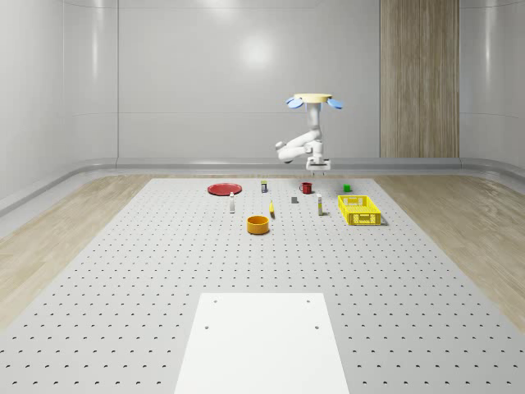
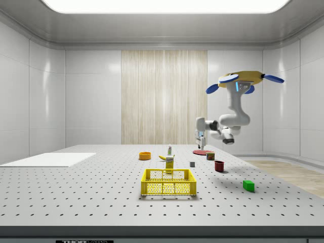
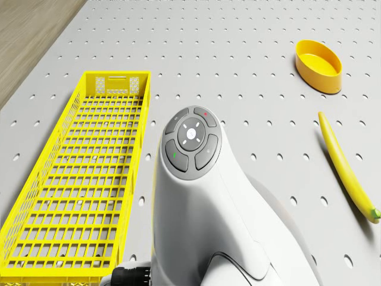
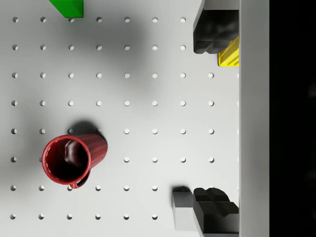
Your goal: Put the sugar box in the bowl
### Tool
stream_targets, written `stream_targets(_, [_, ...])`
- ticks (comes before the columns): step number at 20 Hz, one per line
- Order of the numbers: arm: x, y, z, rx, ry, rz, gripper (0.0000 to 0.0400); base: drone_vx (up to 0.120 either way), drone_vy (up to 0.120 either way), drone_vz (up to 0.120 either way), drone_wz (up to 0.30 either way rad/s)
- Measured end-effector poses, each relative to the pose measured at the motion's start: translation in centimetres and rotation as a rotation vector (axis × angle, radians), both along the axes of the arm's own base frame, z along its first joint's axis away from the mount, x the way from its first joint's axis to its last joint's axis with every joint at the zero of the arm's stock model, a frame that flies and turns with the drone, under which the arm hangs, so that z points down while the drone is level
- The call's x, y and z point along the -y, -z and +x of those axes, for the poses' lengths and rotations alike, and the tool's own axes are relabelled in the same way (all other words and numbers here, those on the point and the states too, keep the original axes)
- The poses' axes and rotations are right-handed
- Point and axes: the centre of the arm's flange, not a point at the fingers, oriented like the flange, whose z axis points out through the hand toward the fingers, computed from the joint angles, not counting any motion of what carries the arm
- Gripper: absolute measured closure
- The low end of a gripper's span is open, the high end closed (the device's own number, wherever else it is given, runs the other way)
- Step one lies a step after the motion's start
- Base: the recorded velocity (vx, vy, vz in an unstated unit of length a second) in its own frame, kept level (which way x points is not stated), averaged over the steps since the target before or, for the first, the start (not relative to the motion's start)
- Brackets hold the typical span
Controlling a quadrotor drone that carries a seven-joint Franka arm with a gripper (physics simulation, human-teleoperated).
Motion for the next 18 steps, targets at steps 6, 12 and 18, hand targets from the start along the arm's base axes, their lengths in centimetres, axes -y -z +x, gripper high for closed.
stream_targets(6, [0.04,0.0,0.0,0.0,0.0,-0.004,0.0,0.12,-0.073,0.0,0.0])
stream_targets(12, [0.05,0.0,0.0,0.0,0.0,-0.006,0.0,0.12,-0.013,0.0,0.0])
stream_targets(18, [0.05,0.01,0.0,0.0,0.0,-0.006,0.0,0.12,0.0,0.0,0.0])
